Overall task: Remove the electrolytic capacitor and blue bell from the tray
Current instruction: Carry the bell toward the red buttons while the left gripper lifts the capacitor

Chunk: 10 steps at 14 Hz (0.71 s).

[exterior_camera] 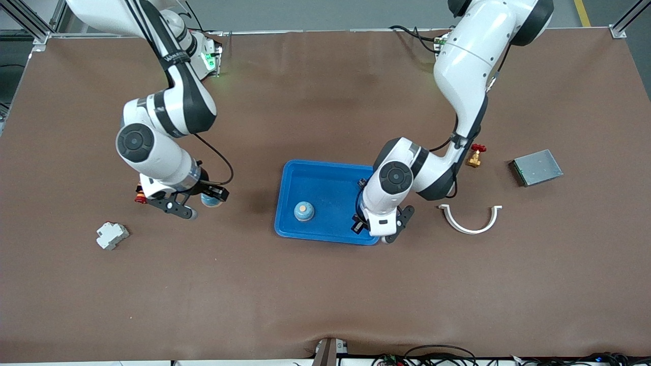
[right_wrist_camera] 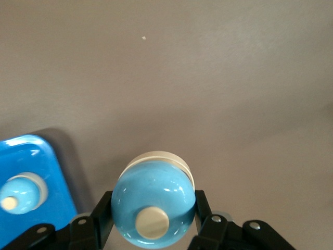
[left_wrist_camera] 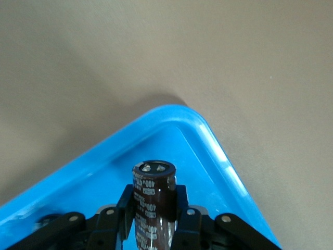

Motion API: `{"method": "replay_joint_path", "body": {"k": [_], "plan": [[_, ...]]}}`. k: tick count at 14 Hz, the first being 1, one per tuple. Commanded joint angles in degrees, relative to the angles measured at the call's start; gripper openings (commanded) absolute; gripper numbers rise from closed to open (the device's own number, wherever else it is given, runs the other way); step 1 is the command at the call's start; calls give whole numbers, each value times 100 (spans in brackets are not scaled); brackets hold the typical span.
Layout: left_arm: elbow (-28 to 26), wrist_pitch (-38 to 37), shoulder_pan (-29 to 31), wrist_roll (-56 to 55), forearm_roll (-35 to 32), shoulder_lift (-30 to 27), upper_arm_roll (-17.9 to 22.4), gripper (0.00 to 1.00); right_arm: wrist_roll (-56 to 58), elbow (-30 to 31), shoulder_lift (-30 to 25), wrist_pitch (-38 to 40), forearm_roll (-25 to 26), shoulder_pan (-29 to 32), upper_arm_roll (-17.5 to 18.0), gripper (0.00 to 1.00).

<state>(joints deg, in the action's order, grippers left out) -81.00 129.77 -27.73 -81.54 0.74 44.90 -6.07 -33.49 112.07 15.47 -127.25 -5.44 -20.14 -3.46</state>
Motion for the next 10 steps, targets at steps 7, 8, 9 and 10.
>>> {"method": "replay_joint_path", "body": {"k": [7, 8, 9, 10], "plan": [[-1109, -1235, 671, 2210, -13, -1368, -17, 0, 1564, 1484, -167, -1775, -1, 888, 82, 0], [-1319, -1235, 768, 2491, -13, -1526, -17, 0, 1696, 1519, -115, -1811, -1, 967, 82, 0], [-1504, -1226, 865, 2799, -13, -1658, -17, 0, 1827, 1528, -79, -1803, -1, 986, 82, 0], [-1680, -1226, 979, 3089, -13, -1790, -17, 0, 1855, 1537, -1, -1803, 8, 1038, 82, 0]]}}
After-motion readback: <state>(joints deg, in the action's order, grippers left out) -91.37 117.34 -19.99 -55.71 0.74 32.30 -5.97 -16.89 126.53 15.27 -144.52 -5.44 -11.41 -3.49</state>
